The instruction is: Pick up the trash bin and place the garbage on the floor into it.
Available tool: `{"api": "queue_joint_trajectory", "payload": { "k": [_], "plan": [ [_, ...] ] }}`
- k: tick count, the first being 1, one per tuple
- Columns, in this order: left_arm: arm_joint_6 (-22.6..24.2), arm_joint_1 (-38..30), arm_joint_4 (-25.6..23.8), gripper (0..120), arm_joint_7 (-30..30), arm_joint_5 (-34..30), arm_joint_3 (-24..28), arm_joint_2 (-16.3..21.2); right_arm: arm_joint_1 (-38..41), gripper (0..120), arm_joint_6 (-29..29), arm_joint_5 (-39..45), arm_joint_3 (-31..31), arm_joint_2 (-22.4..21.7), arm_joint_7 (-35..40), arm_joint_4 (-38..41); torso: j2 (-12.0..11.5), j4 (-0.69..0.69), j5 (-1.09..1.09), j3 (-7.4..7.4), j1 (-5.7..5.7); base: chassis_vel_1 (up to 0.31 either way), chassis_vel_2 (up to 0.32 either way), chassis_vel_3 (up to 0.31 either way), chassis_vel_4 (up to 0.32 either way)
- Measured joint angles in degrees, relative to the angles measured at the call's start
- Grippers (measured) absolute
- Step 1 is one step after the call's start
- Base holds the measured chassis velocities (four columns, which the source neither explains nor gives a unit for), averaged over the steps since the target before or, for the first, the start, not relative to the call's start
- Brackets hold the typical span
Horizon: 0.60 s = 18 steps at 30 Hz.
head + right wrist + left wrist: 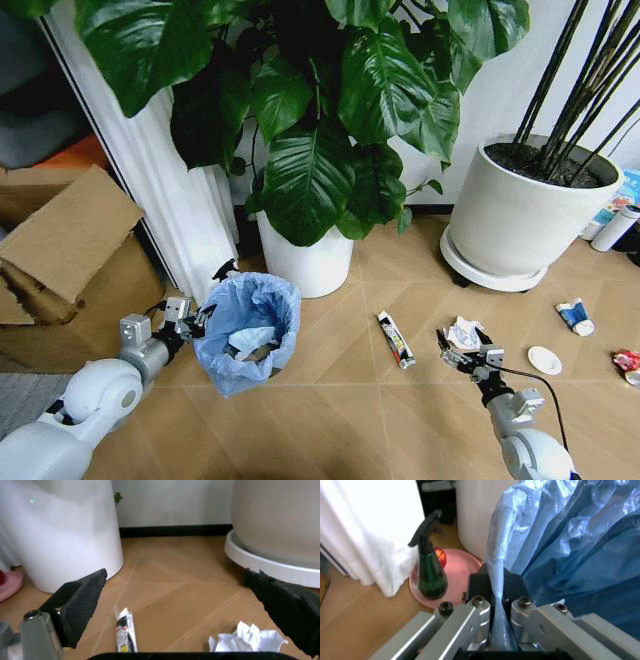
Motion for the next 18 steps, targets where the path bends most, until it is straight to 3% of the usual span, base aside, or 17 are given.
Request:
{"api": "queue_joint_trajectory", "payload": {
  "k": [18],
  "plan": [
    [0.0,0.1,-0.7,0,0.1,-0.1,1.3,0.7,1.3,100,1.1,-3.5,-1.3,0.3,1.3,-0.8,0.0,-0.02,-0.01,0.0,0.0,-0.137,-0.006,0.143,-0.001]
  ]
}}
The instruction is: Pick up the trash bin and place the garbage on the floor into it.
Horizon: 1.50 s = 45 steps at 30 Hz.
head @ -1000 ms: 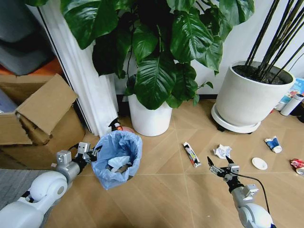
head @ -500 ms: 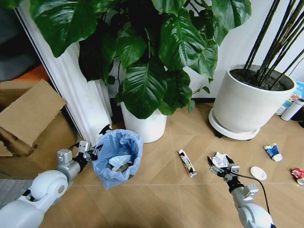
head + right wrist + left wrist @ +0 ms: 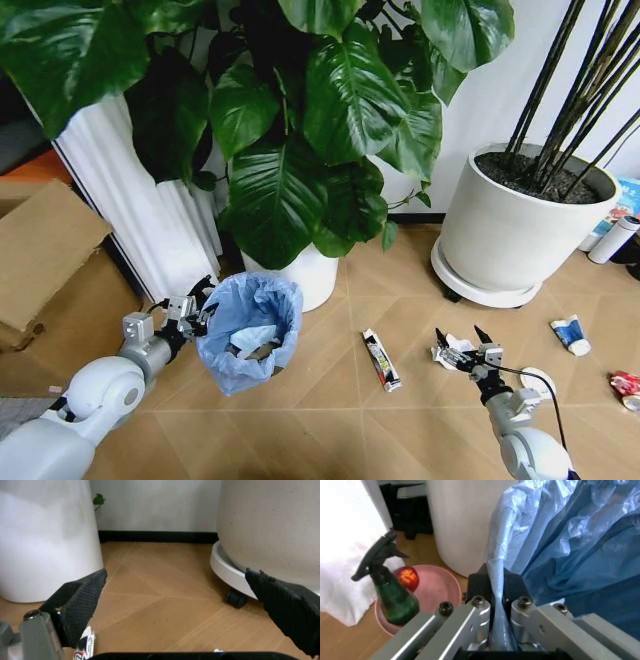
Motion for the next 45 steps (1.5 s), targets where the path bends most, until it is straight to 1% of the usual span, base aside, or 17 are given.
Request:
{"api": "queue_joint_trajectory", "payload": {
  "k": [4,7,8,10,11,12,15,22,26,27,30,35,45],
  "plan": [
    [0.0,0.1,-0.2,0,0.0,0.0,0.6,0.4,0.8,100,-0.5,-0.8,-2.1,-0.1,1.3,-0.2,0.0,0.02,0.01,-0.01,-0.01,0.0,0.0,0.0,0.0],
    [0.0,-0.2,-0.5,0,0.0,0.0,2.3,1.1,1.9,100,-2.9,-1.8,-5.7,-1.2,2.0,-0.3,0.0,0.03,-0.02,-0.01,-0.02,0.0,0.0,0.0,0.0],
    [0.0,-0.2,-0.5,0,0.0,0.0,2.3,1.1,1.9,100,-2.9,-1.8,-5.7,-1.2,2.0,-0.3,0.0,0.03,-0.02,-0.01,-0.02,0.0,0.0,0.0,0.0],
    [0.0,-0.9,-0.6,0,0.0,0.0,3.5,1.3,2.8,100,-4.5,-2.3,-8.1,-1.4,3.0,-0.9,0.0,0.02,0.01,-0.01,-0.02,0.0,0.0,0.0,0.0],
    [0.1,-1.7,-0.6,0,0.0,0.0,4.7,1.5,4.0,100,-5.8,-2.7,-10.4,-1.3,4.0,-1.8,0.0,0.01,0.02,-0.01,-0.01,0.0,0.0,0.0,0.0],
    [0.1,-1.7,-0.6,0,0.0,0.0,4.7,1.5,4.0,100,-5.8,-2.7,-10.4,-1.3,4.0,-1.8,0.0,0.01,0.02,-0.01,-0.01,0.0,0.0,0.0,0.0],
    [0.3,-3.3,-0.4,0,0.1,0.0,6.9,1.8,7.5,100,-7.9,-3.7,-15.0,0.0,5.7,-5.1,0.0,0.0,0.02,0.0,-0.01,0.0,0.0,0.0,0.0],
    [0.3,-5.0,-0.3,0,0.6,-0.9,8.4,3.1,13.0,100,-10.2,-3.6,-19.5,0.9,6.9,-9.6,0.0,0.02,0.0,0.0,-0.01,0.0,0.0,0.0,0.0],
    [0.3,-7.5,0.2,0,1.1,-1.2,11.0,3.8,16.5,100,-12.6,-2.5,-23.0,0.8,8.8,-12.8,0.0,0.02,0.0,0.0,-0.01,0.0,0.0,0.0,0.0],
    [0.3,-7.5,0.2,0,1.1,-1.2,11.0,3.8,16.5,100,-12.6,-2.5,-23.0,0.8,8.8,-12.8,0.0,0.02,0.0,0.0,-0.01,0.0,0.0,0.0,0.0],
    [0.3,-10.0,0.7,0,1.1,-1.6,13.5,3.8,18.5,100,-14.4,-1.6,-25.3,1.3,10.4,-15.2,0.0,0.01,0.01,0.0,-0.01,0.0,0.0,0.0,0.0],
    [0.4,-11.6,0.7,0,1.1,-2.0,15.1,4.0,19.9,100,-16.1,-0.6,-27.3,1.8,11.5,-17.2,0.0,0.01,0.01,0.0,0.0,0.0,0.0,0.0,0.0],
    [0.4,-12.2,0.5,0,1.1,-2.0,15.9,4.4,21.9,100,-18.9,1.9,-30.7,1.8,13.5,-20.7,0.0,0.01,0.01,0.0,0.0,0.0,0.0,0.0,0.0]
  ]
}}
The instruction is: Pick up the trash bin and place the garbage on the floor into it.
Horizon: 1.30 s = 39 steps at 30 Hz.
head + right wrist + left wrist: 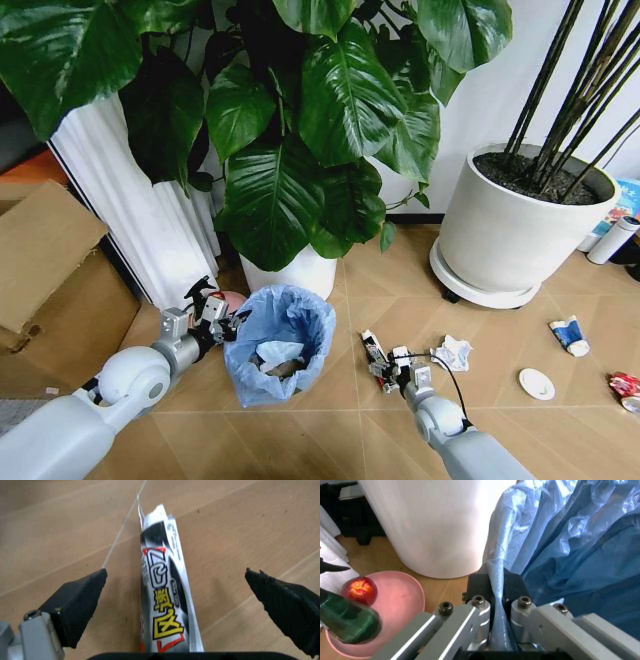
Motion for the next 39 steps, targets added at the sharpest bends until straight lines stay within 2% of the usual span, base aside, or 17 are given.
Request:
{"api": "queue_joint_trajectory", "payload": {
  "k": [4,8,12,13,18,20,24,25,29,36,39],
  "plan": [
    [0.0,0.0,-0.1,0,0.0,0.0,0.0,0.4,1.1,100,-1.4,2.1,-1.8,-0.4,0.7,-0.8,0.0,0.01,0.01,0.0,0.0,0.0,0.0,0.0,0.0],
    [0.0,0.2,-0.3,0,0.0,0.0,-0.2,0.5,3.1,93,-3.1,4.0,-4.7,-1.5,0.9,-2.5,0.0,0.01,0.0,0.0,0.0,0.0,0.0,0.0,0.0],
    [0.0,0.6,-0.5,0,-0.1,0.0,-0.6,0.5,3.9,75,-4.1,5.2,-6.5,-1.7,1.0,-3.6,0.0,0.01,0.0,0.0,0.0,0.0,0.0,0.0,0.0],
    [0.0,0.6,-0.5,0,-0.1,0.0,-0.6,0.5,3.9,75,-4.1,5.2,-6.5,-1.7,1.0,-3.6,0.0,0.01,0.0,0.0,0.0,0.0,0.0,0.0,0.0],
    [0.0,0.9,-0.5,0,0.0,-0.1,-1.1,0.7,4.0,54,-4.4,5.7,-7.2,-1.3,1.1,-4.2,0.0,0.0,-0.02,-0.01,0.0,0.0,0.0,0.0,0.0],
    [0.0,0.9,-0.5,0,0.0,-0.1,-1.2,0.7,4.1,50,-4.4,5.7,-7.2,-1.2,1.1,-4.2,0.0,0.0,-0.02,-0.01,0.0,0.0,0.0,0.0,0.0],
    [0.0,0.9,-0.6,0,0.0,-0.1,-1.3,0.9,4.3,32,-4.8,5.9,-7.4,-1.1,1.5,-4.2,0.0,0.0,-0.01,-0.01,0.0,0.0,0.0,0.0,0.0],
    [0.0,0.9,-0.6,0,0.0,-0.1,-1.3,0.9,4.3,32,-4.8,5.9,-7.4,-1.1,1.5,-4.2,0.0,0.0,-0.01,-0.01,0.0,0.0,0.0,0.0,0.0],
    [0.0,0.9,-0.7,0,0.0,-0.2,-1.5,1.0,4.4,14,-5.1,6.1,-7.4,-1.3,1.7,-4.0,0.0,0.01,0.0,-0.01,-0.01,0.0,0.0,0.0,0.0],
    [0.0,1.4,-1.1,0,0.0,-0.4,-1.9,1.4,4.1,1,-5.5,6.4,-7.4,-1.8,1.9,-3.2,0.0,0.02,0.02,-0.01,0.0,0.0,0.0,0.0,0.0],
    [0.0,1.6,-1.3,0,0.2,-0.4,-1.4,2.0,2.9,0,-5.8,7.5,-6.8,-3.7,2.0,0.0,0.0,-0.01,0.03,0.01,0.0,0.0,0.0,0.0,0.0]
  ]
}}
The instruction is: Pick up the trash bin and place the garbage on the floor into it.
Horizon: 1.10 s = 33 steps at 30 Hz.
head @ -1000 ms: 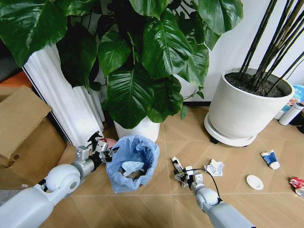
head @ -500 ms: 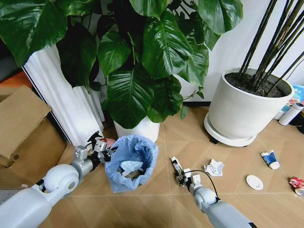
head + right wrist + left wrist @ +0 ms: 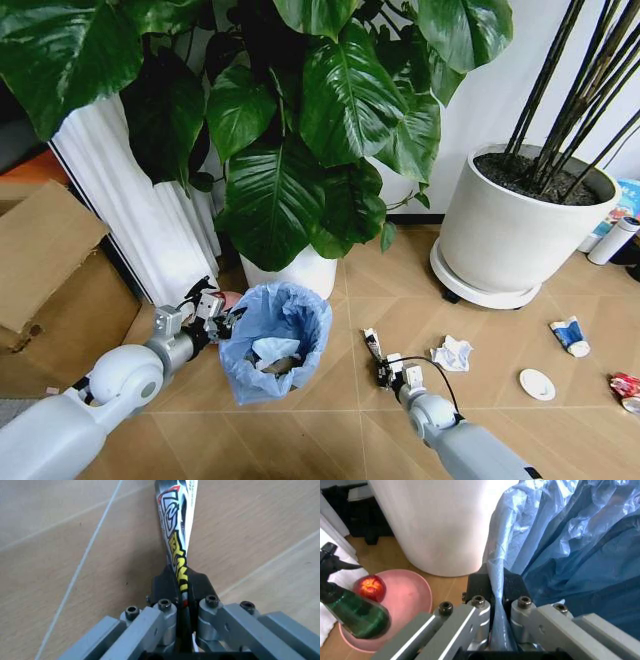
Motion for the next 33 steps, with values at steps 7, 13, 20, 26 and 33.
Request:
{"api": "queue_joint_trajectory", "payload": {
  "k": [7,13,20,26,33],
  "plan": [
    [-0.2,-0.9,-0.2,0,0.6,0.1,2.4,1.1,-4.4,0,1.6,1.2,4.1,-7.0,-2.1,10.3,0.0,0.01,-0.02,0.0,0.0,0.0,0.0,0.0,0.0],
    [-0.7,-4.4,1.2,0,1.7,-0.1,6.2,1.6,-12.6,0,13.0,-3.4,12.7,-14.1,-15.4,19.5,0.0,0.0,-0.03,-0.01,0.0,0.0,0.0,0.0,0.0],
    [-1.0,-9.4,3.7,0,2.3,-0.3,10.6,0.6,-16.7,0,23.0,-4.3,20.9,-16.0,-28.8,24.8,0.0,0.0,-0.02,-0.01,0.0,0.0,0.0,0.0,0.0],
    [-1.0,-15.8,5.2,0,2.1,-1.8,16.6,-0.9,-12.6,0,28.8,0.5,20.7,-15.2,-40.0,26.8,0.0,0.01,-0.02,-0.01,0.0,0.0,0.0,0.0,0.0],
    [-0.9,-18.6,5.9,0,1.7,-2.6,19.5,-2.0,-8.4,0,28.7,6.5,16.7,-13.9,-43.3,30.3,0.0,0.01,-0.04,-0.01,0.0,0.0,0.0,0.0,0.0]
  ]
}}
